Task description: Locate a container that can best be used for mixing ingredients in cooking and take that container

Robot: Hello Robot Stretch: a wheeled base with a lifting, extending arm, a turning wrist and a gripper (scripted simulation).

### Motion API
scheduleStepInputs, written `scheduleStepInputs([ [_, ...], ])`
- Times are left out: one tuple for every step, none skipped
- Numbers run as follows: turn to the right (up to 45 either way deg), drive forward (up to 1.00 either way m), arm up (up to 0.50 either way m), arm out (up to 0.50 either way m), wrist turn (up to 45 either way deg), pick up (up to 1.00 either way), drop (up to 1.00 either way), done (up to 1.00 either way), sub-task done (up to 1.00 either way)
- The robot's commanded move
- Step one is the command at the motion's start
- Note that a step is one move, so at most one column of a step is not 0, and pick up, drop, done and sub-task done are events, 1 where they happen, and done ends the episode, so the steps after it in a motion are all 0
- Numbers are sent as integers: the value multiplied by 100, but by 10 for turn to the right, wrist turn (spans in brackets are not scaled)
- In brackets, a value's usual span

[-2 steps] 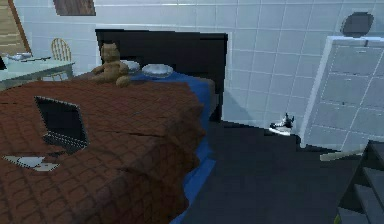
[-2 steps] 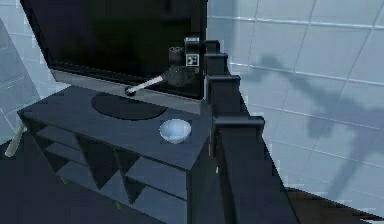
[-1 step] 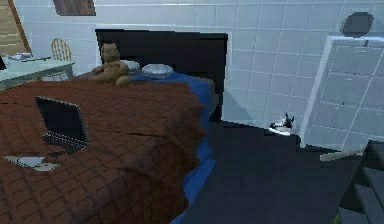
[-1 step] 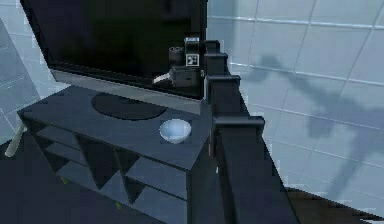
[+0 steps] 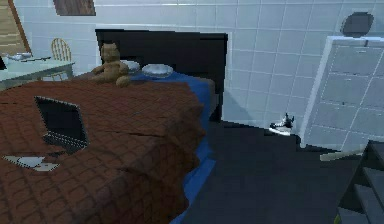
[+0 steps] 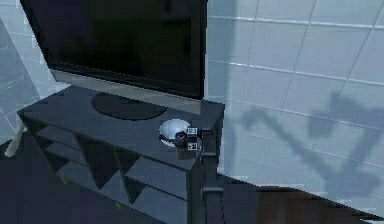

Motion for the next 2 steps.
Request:
scheduleStepInputs([
  [0, 0, 0, 0, 0, 100, 0, 0, 0],
  [0, 0, 10, 0, 0, 0, 0, 0, 0],
])
